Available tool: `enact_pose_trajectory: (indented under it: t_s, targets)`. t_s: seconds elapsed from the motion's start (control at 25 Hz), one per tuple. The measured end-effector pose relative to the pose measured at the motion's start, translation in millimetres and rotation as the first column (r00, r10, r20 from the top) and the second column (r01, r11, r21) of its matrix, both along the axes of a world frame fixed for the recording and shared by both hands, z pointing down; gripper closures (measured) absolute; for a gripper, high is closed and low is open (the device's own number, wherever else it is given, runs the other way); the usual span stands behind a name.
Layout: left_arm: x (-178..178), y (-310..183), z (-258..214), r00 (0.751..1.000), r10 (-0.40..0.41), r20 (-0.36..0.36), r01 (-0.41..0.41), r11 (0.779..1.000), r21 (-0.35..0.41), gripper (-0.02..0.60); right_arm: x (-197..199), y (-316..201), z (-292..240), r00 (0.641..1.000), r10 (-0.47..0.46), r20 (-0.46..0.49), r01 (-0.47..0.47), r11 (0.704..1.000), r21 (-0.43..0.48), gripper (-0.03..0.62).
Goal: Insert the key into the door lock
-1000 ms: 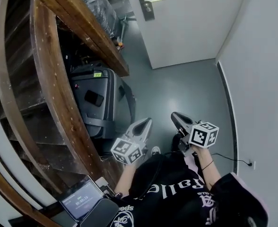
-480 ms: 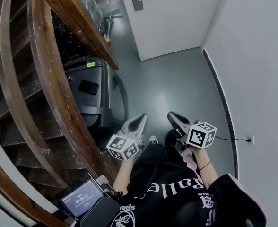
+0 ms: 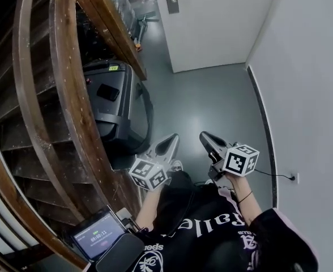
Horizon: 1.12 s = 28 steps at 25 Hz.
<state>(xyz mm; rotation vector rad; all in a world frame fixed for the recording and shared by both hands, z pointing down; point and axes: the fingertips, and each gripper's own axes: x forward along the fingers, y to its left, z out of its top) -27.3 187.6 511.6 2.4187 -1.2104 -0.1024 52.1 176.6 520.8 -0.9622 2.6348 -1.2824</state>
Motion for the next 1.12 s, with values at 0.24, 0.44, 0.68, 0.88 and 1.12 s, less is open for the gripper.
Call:
enact_pose_trajectory:
  t_s: [0.24, 0.44, 0.68, 0.88, 1.12]
  targets:
    - [56, 37, 8, 0.998, -0.041, -0.037, 0.040, 0.999, -0.016, 0.577, 48, 39, -1, 0.998, -0.058, -0.036, 0.059, 0.998, 0.037, 0.562]
    - [107, 66, 12, 1.000, 0.005, -0.023, -0.005, 1.000, -0.022, 0.577, 87, 70, 5, 0.998, -0.055, -0.029, 0.056, 0.998, 0.034, 0.562]
    - [141, 87, 8, 0.999, 0.034, 0.010, -0.034, 0.999, -0.004, 0.577, 119, 94, 10, 0.999, -0.045, -0.016, 0.045, 0.999, 0.028, 0.562]
    - [155, 98, 4, 0.998, 0.044, 0.040, -0.045, 0.999, 0.017, 0.577, 131, 102, 5, 0.999, -0.047, -0.014, 0.048, 0.998, 0.047, 0.562]
    - [166, 108, -4, 0.996, 0.083, 0.032, -0.084, 0.995, 0.049, 0.577, 133, 111, 6, 0.998, -0.058, -0.012, 0.058, 0.997, 0.047, 0.562]
